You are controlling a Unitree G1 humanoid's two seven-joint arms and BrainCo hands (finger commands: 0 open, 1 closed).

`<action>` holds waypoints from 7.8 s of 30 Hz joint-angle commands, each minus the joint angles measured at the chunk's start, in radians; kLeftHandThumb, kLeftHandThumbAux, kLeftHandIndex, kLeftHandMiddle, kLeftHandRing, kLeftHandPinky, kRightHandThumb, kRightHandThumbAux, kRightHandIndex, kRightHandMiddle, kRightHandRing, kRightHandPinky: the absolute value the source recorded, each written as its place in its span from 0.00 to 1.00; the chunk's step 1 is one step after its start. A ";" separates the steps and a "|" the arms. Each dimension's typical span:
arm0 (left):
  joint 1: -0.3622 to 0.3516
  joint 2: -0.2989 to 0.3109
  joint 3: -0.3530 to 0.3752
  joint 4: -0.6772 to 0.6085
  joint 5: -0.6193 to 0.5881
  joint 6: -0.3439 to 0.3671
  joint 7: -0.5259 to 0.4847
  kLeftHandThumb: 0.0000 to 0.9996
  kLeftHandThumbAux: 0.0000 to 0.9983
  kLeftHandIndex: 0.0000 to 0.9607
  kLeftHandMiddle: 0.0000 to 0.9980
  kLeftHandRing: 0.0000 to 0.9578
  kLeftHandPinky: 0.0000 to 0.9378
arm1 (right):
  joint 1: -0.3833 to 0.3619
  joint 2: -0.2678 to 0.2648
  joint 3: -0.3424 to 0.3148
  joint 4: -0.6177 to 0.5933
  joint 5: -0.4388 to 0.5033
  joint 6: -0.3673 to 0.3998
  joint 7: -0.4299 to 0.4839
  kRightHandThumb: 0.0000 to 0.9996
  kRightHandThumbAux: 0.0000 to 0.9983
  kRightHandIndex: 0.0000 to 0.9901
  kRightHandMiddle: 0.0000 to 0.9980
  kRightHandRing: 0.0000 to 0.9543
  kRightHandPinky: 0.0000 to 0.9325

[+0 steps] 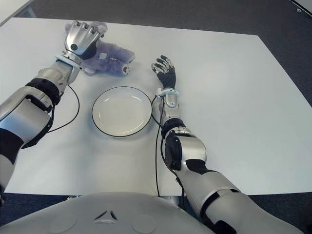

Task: Put the doll into the plate.

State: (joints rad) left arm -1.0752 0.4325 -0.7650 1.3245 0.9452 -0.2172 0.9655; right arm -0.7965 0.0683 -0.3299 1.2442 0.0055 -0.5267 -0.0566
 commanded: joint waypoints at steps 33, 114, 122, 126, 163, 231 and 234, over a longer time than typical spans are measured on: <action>0.023 0.023 0.033 0.007 -0.017 -0.015 0.026 0.34 0.19 0.00 0.00 0.00 0.00 | 0.198 0.049 -0.006 0.120 0.006 0.142 -0.016 0.37 0.84 0.18 0.25 0.28 0.30; -0.050 -0.011 0.123 0.067 -0.091 0.077 -0.628 0.27 0.16 0.00 0.00 0.00 0.00 | 0.207 0.058 -0.029 0.118 0.029 0.126 -0.007 0.48 0.84 0.21 0.27 0.29 0.30; -0.036 -0.044 0.172 0.066 -0.141 0.048 -0.643 0.31 0.18 0.00 0.00 0.00 0.00 | 0.206 0.060 -0.023 0.118 0.022 0.128 -0.019 0.49 0.86 0.20 0.26 0.27 0.27; -0.028 -0.063 0.190 0.065 -0.159 0.037 -0.641 0.30 0.18 0.00 0.00 0.00 0.00 | 0.207 0.060 -0.021 0.118 0.020 0.127 -0.019 0.48 0.86 0.20 0.26 0.26 0.27; 0.164 -0.227 0.482 0.049 -0.437 -0.041 -0.654 0.33 0.26 0.00 0.00 0.00 0.00 | 0.216 0.058 0.002 0.117 0.000 0.113 -0.046 0.50 0.87 0.18 0.26 0.27 0.29; 0.197 -0.158 0.308 0.063 -0.217 0.149 -0.525 0.85 0.67 0.42 0.53 0.76 0.72 | 0.222 0.055 -0.044 0.113 0.043 0.103 -0.014 0.66 0.87 0.18 0.28 0.29 0.31; 0.193 -0.157 0.302 0.059 -0.212 0.141 -0.525 0.85 0.67 0.42 0.52 0.76 0.71 | 0.221 0.056 -0.045 0.113 0.042 0.103 -0.014 0.65 0.87 0.18 0.27 0.29 0.30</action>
State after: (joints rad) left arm -0.9926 0.2982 -0.4531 1.3337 0.7448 -0.0709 0.5306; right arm -0.7945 0.0697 -0.3476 1.2424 0.0164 -0.5261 -0.0602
